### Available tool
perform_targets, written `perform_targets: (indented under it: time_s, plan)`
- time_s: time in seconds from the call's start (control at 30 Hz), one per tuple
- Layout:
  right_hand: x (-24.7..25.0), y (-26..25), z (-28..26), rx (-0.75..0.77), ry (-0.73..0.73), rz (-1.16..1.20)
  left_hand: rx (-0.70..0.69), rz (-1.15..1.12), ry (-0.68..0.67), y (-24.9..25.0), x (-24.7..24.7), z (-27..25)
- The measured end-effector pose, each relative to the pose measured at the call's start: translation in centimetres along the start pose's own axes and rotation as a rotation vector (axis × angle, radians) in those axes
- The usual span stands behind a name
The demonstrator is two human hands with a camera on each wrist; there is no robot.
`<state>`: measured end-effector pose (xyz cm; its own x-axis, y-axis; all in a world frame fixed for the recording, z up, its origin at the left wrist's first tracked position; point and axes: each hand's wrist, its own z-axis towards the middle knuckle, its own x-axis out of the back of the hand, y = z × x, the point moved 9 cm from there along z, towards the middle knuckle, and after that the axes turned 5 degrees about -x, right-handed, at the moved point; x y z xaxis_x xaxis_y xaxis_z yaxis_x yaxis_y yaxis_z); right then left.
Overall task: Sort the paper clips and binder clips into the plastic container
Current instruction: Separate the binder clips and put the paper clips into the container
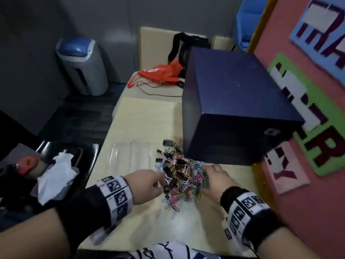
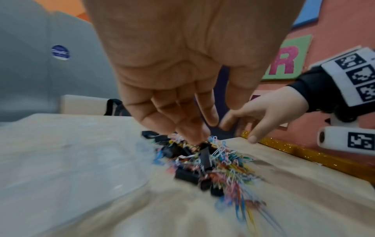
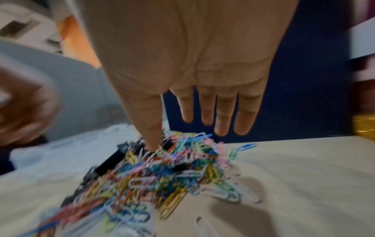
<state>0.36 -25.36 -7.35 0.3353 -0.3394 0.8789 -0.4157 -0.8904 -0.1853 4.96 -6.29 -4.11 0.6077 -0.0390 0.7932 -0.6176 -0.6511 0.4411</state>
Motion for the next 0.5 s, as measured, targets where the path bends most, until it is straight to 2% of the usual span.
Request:
perform_targets:
  time_s: [0.07, 0.2, 0.37, 0.5]
  plan:
    - [-1.1, -0.5, 0.8, 0.011, -0.043, 0.026, -0.030, 0.025, 0.066, 0.9, 0.4, 1.9]
    - [-4.4, -1.2, 1.4, 0.013, -0.154, -0.065, -0.045, 0.142, 0.069, 2.4, -0.8, 4.6]
    - [-5.2, 0.0, 0.3, -0.003, 0.013, -0.034, -0.098, 0.306, 0.026, 4.6, -2.8, 6.4]
    - [-5.0, 1.9, -0.2, -0.033, 0.051, 0.025, -0.169, 0.420, 0.022, 7.0, -4.1, 7.7]
